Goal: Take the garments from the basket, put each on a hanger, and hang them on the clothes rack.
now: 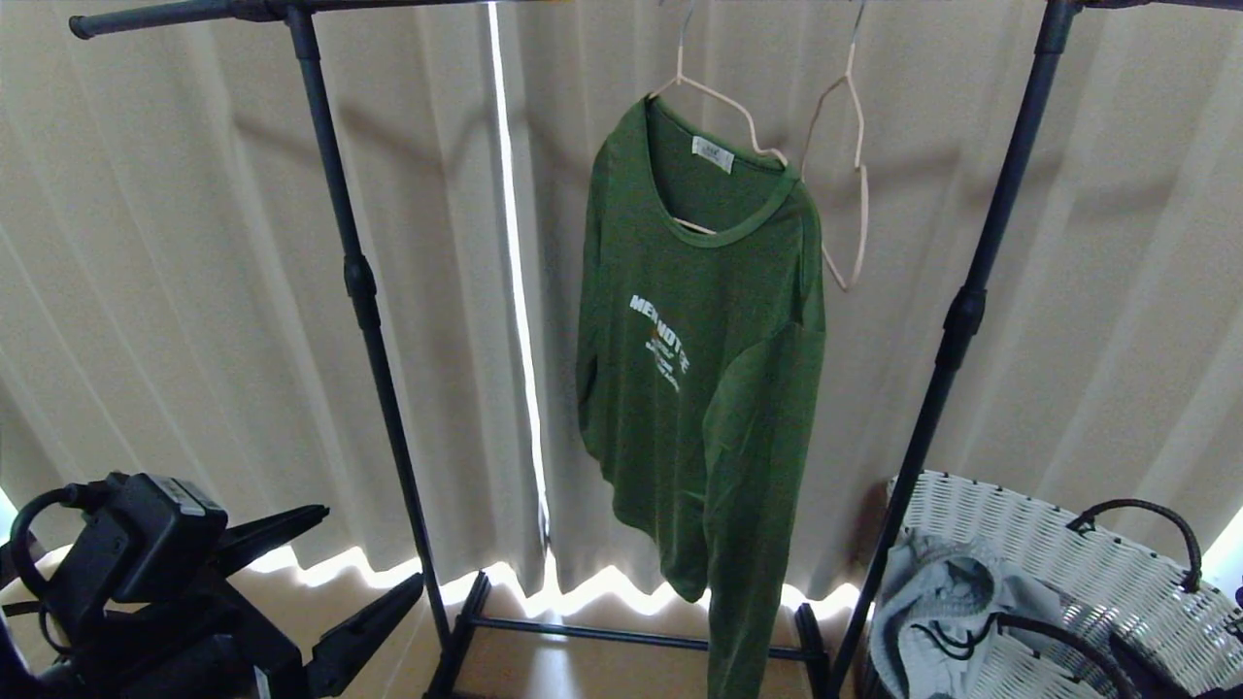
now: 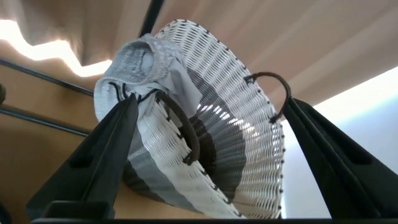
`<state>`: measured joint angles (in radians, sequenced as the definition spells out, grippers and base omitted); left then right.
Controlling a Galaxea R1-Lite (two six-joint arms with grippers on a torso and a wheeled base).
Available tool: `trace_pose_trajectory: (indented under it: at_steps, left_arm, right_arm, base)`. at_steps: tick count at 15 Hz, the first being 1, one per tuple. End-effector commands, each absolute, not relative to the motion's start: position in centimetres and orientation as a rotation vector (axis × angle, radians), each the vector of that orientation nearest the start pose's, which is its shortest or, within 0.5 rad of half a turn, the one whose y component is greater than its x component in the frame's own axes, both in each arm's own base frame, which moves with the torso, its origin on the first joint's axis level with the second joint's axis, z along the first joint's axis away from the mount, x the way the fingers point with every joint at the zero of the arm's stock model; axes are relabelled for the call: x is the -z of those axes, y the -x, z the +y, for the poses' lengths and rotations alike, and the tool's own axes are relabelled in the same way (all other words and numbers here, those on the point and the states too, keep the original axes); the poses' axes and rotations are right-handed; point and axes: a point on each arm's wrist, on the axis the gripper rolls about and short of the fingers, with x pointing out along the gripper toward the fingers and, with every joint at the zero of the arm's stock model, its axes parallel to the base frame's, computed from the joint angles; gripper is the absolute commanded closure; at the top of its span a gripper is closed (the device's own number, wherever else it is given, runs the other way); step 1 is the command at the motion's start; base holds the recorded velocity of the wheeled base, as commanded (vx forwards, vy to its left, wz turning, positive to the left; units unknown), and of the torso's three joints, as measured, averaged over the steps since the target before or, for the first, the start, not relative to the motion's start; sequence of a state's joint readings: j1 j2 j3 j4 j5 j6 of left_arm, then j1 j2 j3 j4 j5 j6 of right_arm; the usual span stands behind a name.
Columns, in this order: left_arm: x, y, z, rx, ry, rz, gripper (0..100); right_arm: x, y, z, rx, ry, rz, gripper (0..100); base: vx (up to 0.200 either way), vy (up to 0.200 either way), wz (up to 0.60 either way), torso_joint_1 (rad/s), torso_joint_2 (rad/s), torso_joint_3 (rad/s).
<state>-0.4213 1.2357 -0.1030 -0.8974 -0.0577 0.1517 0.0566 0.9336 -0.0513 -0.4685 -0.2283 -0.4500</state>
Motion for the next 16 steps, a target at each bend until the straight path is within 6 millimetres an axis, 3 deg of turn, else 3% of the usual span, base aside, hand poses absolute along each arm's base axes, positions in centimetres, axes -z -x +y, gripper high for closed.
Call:
trace_pose_trajectory:
  at_steps: [1, 5, 11, 16]
  left_arm:
    - [-13.4, -13.1, -6.0, 0.495, -0.188, 0.197, 0]
    - [-13.3, -13.1, -6.0, 0.497, -0.196, 0.197, 0]
    - [-13.5, -12.8, -6.0, 0.501, -0.193, 0.180, 0]
    - [-13.8, -12.7, -5.9, 0.500, -0.191, 0.166, 0]
  right_arm:
    - [-11.6, -9.9, 0.1, 0.052, 0.542, 0.489, 0]
    - [-10.3, -12.8, 0.6, -0.054, 0.571, 0.621, 0]
    - [-7.2, -17.6, 1.2, -0.119, 0.605, 0.849, 0]
    - [-5.3, -22.2, 1.2, -0.045, 0.653, 0.944, 0]
  base:
    - [0.000, 0.000, 0.00, 0.000, 0.00, 0.000]
    - [0.150, 0.000, 0.00, -0.002, 0.00, 0.004]
    - [0.000, 0.000, 0.00, 0.000, 0.00, 0.000]
    - [0.000, 0.000, 0.00, 0.000, 0.00, 0.000]
